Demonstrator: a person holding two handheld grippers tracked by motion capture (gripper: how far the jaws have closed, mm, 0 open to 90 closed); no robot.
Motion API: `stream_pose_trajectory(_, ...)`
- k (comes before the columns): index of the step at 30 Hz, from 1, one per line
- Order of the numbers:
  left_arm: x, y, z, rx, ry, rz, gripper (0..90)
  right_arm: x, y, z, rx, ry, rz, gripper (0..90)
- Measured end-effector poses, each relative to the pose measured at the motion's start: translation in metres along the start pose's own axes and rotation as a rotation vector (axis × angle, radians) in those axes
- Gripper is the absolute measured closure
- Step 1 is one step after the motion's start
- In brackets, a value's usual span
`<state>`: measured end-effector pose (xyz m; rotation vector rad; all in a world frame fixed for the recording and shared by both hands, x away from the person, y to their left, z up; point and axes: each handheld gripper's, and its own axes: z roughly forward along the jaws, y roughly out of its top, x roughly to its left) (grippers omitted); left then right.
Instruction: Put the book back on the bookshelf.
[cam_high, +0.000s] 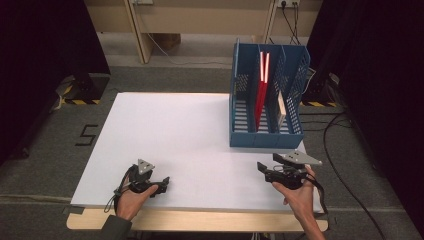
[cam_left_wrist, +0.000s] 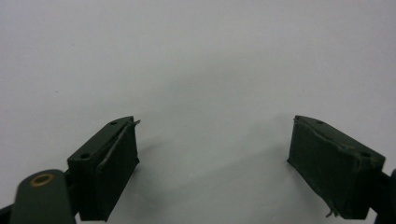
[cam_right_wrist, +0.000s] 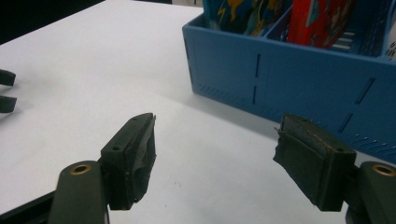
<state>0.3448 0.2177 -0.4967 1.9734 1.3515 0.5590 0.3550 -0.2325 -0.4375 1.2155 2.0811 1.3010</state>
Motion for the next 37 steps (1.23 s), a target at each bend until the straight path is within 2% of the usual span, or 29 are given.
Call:
stream_pose_trajectory(2, 0.0, 0.0, 0.0, 0.0, 0.0, 0.0, 14.8, 0.002, -0.003, 0.001, 0.009, 0.003, -0.012, 28.2)
stream_pose_trajectory(4, 0.0, 0.0, 0.0, -0.002, -0.001, 0.0, 14.8, 0.007, -0.007, 0.0, 0.004, -0.004, -0.047, 28.2)
stream_pose_trajectory(8, 0.0, 0.0, 0.0, -0.002, -0.002, 0.0, 14.8, 0.013, -0.012, -0.002, 0.007, 0.014, -0.07, 27.6)
stream_pose_trajectory(16, 0.0, 0.0, 0.0, -0.001, 0.0, 0.001, 14.8, 0.018, -0.02, -0.002, 0.067, -0.007, -0.131, 26.3)
stream_pose_trajectory(18, 0.0, 0.0, -0.001, -0.002, -0.001, 0.0, 14.8, 0.017, -0.024, -0.001, 0.076, 0.006, -0.115, 26.8)
stream_pose_trajectory(22, 0.0, 0.0, -0.001, 0.0, -0.001, 0.006, 14.8, 0.011, -0.031, -0.001, 0.098, -0.009, -0.107, 26.6)
stream_pose_trajectory(24, -0.001, 0.0, 0.0, 0.004, -0.002, 0.008, 14.8, 0.011, -0.033, 0.0, 0.098, 0.011, -0.086, 26.7)
stream_pose_trajectory(29, -0.001, 0.0, 0.0, 0.003, 0.0, 0.011, 14.8, 0.009, -0.042, 0.005, 0.15, 0.014, -0.084, 26.7)
stream_pose_trajectory(33, -0.001, -0.001, 0.0, 0.005, 0.0, 0.009, 14.8, 0.009, -0.044, 0.008, 0.182, -0.005, -0.107, 26.1)
stream_pose_trajectory(37, -0.001, -0.001, -0.001, 0.006, 0.0, 0.013, 14.8, 0.01, -0.046, 0.011, 0.191, -0.017, -0.119, 26.1)
